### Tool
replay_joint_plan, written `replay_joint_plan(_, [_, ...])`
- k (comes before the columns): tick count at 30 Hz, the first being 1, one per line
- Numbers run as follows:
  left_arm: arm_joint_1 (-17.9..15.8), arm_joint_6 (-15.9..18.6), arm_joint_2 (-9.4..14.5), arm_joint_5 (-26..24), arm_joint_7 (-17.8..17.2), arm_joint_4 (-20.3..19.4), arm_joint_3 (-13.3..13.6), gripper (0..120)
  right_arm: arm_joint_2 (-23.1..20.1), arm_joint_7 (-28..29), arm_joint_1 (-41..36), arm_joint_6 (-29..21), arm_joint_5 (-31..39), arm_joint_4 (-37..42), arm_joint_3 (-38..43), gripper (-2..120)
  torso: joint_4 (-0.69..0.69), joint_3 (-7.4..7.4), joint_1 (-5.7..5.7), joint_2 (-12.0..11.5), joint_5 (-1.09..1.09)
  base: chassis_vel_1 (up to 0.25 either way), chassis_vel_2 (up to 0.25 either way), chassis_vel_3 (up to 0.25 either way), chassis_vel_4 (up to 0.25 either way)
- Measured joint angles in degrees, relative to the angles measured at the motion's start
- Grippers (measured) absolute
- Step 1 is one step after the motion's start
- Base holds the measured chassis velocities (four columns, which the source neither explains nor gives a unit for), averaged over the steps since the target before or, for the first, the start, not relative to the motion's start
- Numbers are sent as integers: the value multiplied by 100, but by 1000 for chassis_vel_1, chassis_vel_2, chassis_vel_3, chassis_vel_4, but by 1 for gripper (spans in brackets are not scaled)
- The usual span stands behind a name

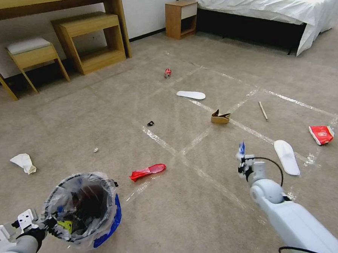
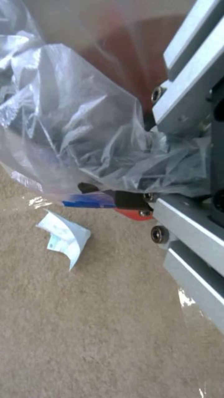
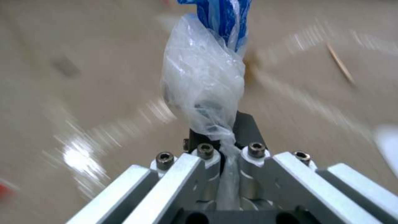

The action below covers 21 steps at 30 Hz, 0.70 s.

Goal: Pick up the trash bin and place the garbage on the floor into it.

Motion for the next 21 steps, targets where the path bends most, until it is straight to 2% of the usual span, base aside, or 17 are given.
replay_joint_plan(1, [0, 5, 0, 0, -1, -26, 6, 1, -77, -361, -155, 529, 131, 326, 49, 0, 0, 0, 0, 0, 1, 0, 0, 0, 0])
replay_joint_plan(3, [3, 11, 0, -1, -3, -64, 23, 1, -156, -808, -322, 1221, 361, 735, 44, 0, 1, 0, 0, 0, -1, 0, 0, 0, 0])
replay_joint_plan(4, [3, 11, 0, -1, -3, -64, 23, 1, -156, -808, -322, 1221, 361, 735, 44, 0, 1, 0, 0, 0, -1, 0, 0, 0, 0])
replay_joint_plan(7, [7, 33, -12, -1, -11, -161, 58, 1, -254, -1496, -479, 2034, 581, 1275, -108, 0, 1, 0, 0, 0, 1, 0, 0, 0, 0])
replay_joint_plan(8, [7, 33, -12, -1, -11, -161, 58, 1, -254, -1496, -479, 2034, 581, 1275, -108, 0, 1, 0, 0, 0, 1, 0, 0, 0, 0])
replay_joint_plan(10, [19, 91, -31, -7, -34, -267, 97, 1, -399, -2041, -563, 2405, 671, 1693, -265, 0, 1, 0, 0, 0, 0, 0, 0, 0, 0])
replay_joint_plan(12, [22, 108, -35, -16, -52, -315, 113, 1, -480, -2182, -573, 2547, 695, 1845, -356, 0, 1, 0, 0, 0, 0, 0, 0, 0, 0])
replay_joint_plan(15, [24, 199, -31, -83, -97, -510, 170, 1, -881, -2530, -536, 2853, 761, 2344, -659, 0, 2, 0, 0, 0, 0, 0, 0, 0, 0])
replay_joint_plan(21, [-67, 334, 29, -335, -219, -732, 198, 1, -1368, -2622, -319, 2902, 952, 2757, -942, 0, 0, 0, 0, 0, 0, 0, 0, 0, 0])
